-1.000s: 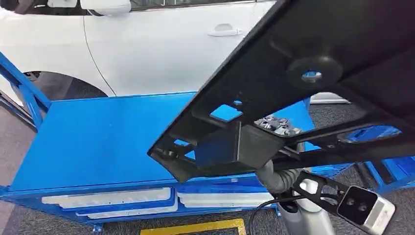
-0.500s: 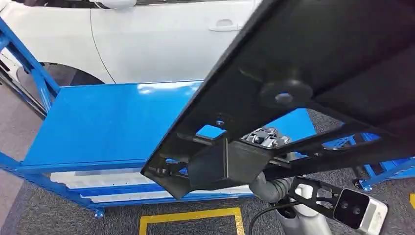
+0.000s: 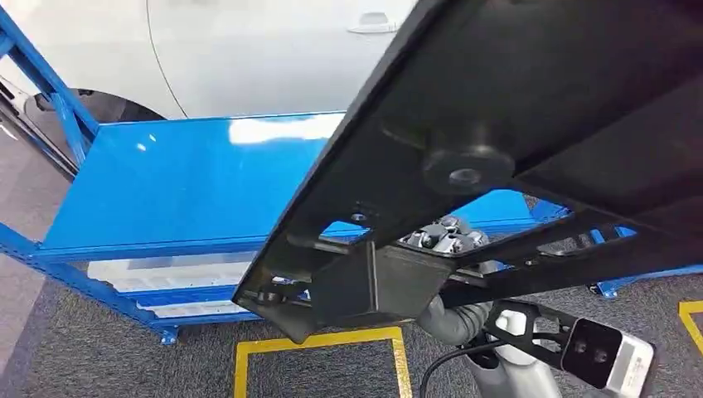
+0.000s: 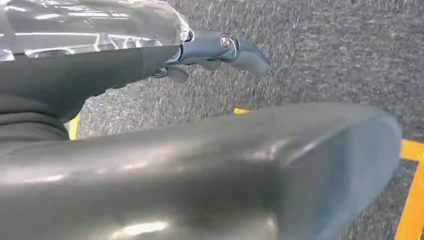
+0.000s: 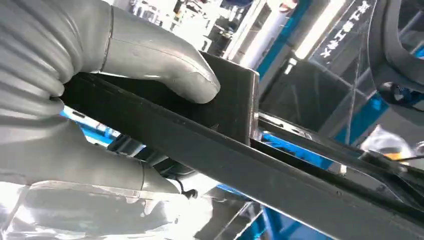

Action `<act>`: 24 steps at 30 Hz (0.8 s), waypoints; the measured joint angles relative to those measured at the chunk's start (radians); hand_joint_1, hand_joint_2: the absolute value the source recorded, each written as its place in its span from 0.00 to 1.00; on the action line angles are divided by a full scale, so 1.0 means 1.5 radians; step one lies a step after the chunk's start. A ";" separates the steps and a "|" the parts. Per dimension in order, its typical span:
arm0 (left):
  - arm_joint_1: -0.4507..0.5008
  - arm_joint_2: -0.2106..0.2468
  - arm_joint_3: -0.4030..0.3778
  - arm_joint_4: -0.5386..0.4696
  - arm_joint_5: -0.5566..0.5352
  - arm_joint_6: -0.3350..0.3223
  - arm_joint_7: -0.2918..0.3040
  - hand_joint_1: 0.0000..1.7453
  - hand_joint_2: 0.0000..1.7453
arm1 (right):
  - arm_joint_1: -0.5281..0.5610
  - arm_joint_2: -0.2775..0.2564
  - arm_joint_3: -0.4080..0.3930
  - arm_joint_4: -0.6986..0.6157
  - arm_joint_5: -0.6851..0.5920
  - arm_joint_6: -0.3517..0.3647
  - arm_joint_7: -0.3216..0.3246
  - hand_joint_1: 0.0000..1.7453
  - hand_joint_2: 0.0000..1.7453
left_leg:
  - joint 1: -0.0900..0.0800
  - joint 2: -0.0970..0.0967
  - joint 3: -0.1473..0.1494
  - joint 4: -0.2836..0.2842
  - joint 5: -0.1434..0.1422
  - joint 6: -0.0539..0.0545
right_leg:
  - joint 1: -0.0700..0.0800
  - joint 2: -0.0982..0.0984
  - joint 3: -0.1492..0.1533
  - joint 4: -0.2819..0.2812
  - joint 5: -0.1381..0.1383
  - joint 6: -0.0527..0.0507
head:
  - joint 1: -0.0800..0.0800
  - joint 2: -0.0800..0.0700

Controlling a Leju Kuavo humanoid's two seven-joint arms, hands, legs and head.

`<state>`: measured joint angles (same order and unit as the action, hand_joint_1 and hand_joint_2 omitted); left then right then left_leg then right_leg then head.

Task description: Take the parts from the cabinet and place them on the table.

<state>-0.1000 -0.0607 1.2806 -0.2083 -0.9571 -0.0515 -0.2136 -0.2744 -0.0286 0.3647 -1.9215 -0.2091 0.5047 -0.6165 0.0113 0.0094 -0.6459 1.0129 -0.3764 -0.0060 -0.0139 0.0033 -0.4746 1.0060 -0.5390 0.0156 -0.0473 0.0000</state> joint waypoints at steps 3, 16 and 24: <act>0.001 -0.001 0.000 0.000 0.002 0.005 0.000 0.00 0.00 | -0.002 -0.001 0.007 0.000 -0.008 0.000 -0.001 1.00 1.00 | 0.002 0.000 -0.002 -0.003 0.014 -0.012 | 0.005 0.001 -0.011 0.003 0.009 -0.012 | 0.000 0.000; 0.004 -0.007 0.001 0.000 -0.001 0.010 0.005 0.00 0.00 | 0.009 -0.021 0.017 0.000 -0.004 0.011 -0.024 1.00 1.00 | 0.002 0.000 0.098 -0.028 -0.064 0.013 | 0.009 -0.001 -0.121 0.008 0.095 -0.004 | 0.000 0.000; 0.005 -0.018 0.000 0.000 -0.006 0.006 0.004 0.00 0.00 | 0.007 -0.035 0.017 0.004 -0.009 0.023 -0.020 1.00 1.00 | -0.001 0.001 0.021 -0.010 -0.018 0.016 | 0.005 -0.002 -0.081 0.110 0.030 -0.001 | 0.000 0.000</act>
<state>-0.0931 -0.0874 1.2810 -0.2083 -0.9659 -0.0431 -0.2071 -0.2636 -0.0813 0.3906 -1.9154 -0.2224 0.5394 -0.6459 0.0090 0.0114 -0.6144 0.9972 -0.4036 0.0180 -0.0058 0.0007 -0.5966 1.1713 -0.4940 0.0147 -0.0473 0.0000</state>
